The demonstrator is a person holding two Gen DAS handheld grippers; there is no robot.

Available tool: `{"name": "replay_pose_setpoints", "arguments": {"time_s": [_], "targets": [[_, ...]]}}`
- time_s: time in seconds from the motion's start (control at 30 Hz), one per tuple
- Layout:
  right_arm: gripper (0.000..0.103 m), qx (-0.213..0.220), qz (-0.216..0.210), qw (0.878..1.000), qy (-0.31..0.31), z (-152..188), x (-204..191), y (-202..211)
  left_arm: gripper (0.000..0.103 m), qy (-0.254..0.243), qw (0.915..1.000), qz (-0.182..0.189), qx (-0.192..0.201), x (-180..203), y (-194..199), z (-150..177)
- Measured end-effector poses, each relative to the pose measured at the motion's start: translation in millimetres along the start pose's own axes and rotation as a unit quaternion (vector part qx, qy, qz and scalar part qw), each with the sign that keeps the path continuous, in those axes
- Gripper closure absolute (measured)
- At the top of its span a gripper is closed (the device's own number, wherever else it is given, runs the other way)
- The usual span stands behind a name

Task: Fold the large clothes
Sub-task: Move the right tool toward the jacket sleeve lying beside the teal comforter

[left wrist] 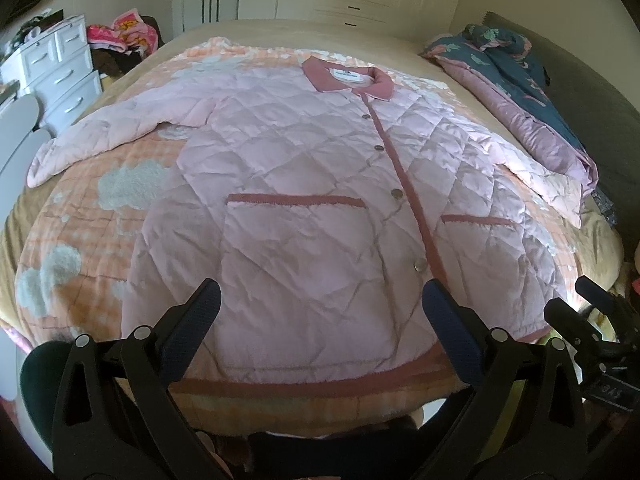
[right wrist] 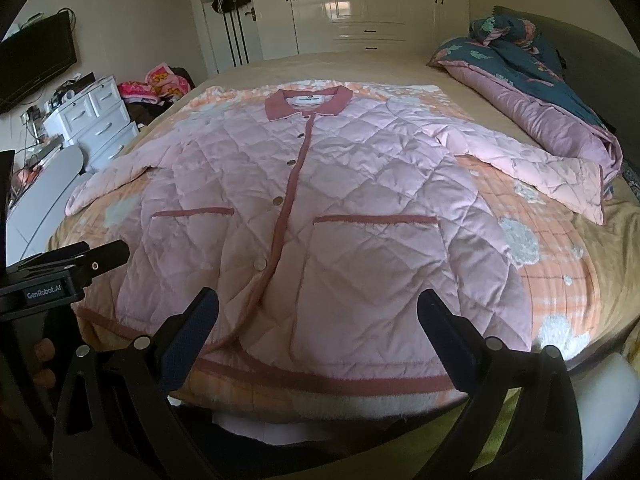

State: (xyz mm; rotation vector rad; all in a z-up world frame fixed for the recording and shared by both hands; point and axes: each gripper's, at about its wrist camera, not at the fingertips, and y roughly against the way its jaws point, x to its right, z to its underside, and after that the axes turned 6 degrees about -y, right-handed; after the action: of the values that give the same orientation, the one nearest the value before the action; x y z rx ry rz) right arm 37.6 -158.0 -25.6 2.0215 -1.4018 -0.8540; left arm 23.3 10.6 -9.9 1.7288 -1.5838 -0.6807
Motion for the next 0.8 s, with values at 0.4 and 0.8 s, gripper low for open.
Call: {"name": "replay_pose_setpoints", "arguments": {"time_s": [0.4,0.8], "targets": [[0.004,0.003,-0.003,1.0,0.006,-38.2,1.1,-15.2,0.009,-0.004,1.0,-0.003,0.001,2.4,-11.7,-29.1],[0.004,0.013,0.003,1.0,-0.012,-78.6,13.0,-26.8,0.009,-0.012,0.9999,0.005,0.003,16.4,-25.8,-66.7]]}}
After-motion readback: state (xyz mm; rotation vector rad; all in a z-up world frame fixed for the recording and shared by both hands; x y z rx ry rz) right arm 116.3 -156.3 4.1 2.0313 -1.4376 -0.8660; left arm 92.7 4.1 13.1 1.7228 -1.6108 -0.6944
